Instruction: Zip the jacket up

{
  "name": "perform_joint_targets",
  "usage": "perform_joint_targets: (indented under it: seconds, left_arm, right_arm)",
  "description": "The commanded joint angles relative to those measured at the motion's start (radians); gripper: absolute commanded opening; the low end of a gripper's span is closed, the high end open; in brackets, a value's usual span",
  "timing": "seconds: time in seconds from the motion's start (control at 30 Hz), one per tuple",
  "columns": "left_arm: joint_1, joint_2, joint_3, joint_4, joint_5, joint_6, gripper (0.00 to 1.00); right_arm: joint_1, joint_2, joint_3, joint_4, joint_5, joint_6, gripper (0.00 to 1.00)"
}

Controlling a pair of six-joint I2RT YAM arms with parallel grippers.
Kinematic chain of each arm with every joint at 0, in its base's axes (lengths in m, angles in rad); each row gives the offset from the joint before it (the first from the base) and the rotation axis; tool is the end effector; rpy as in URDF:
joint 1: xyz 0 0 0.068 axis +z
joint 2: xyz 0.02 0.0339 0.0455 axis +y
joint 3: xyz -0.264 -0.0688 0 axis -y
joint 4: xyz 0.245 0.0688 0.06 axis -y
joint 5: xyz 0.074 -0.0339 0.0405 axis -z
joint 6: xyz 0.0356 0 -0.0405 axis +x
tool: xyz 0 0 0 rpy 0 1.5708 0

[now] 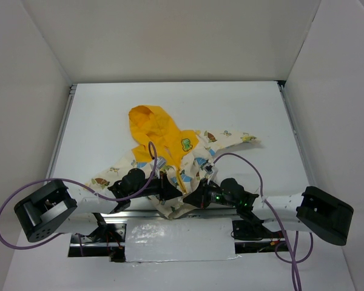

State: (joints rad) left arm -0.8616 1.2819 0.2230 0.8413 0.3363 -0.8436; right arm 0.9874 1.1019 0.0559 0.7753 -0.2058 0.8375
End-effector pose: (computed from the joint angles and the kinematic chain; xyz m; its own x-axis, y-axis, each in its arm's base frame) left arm 0.1358 -0.1763 0.1591 -0.7854 -0.1677 -0.5959 0.5107 0.3685 -0.7768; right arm 0.0932 0.1545 0.1379 -0.7862 0.1292 -0.6043 -0.5100 0.4167 0.7525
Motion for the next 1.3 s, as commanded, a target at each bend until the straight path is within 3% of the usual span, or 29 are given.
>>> perform_joint_targets:
  seconds: [0.0,0.13,0.37,0.6,0.8,1.27]
  left_arm:
    - [-0.005,0.005,0.042,0.067,0.013,0.003,0.00]
    - [-0.005,0.011,0.044,0.068,0.017,0.003,0.00]
    - [-0.005,0.022,0.044,0.082,0.027,0.005,0.00]
    - [-0.005,0.037,0.036,0.122,0.050,-0.008,0.00]
    - [-0.004,-0.010,0.032,0.062,0.033,0.017,0.00]
    - [-0.005,-0.013,0.003,0.102,0.053,0.015,0.00]
  right_arm:
    - [0.010,-0.017,0.010,0.048,0.034,-0.003,0.06]
    - [0.010,-0.059,0.013,0.016,0.049,0.018,0.00]
    - [0.008,-0.198,0.128,-0.307,0.114,0.167,0.00]
    - [0.008,-0.172,0.284,-0.531,0.101,0.265,0.00]
    - [0.000,-0.192,0.334,-0.551,0.037,0.269,0.00]
    - [-0.085,-0.224,0.387,-0.547,-0.113,0.374,0.00]
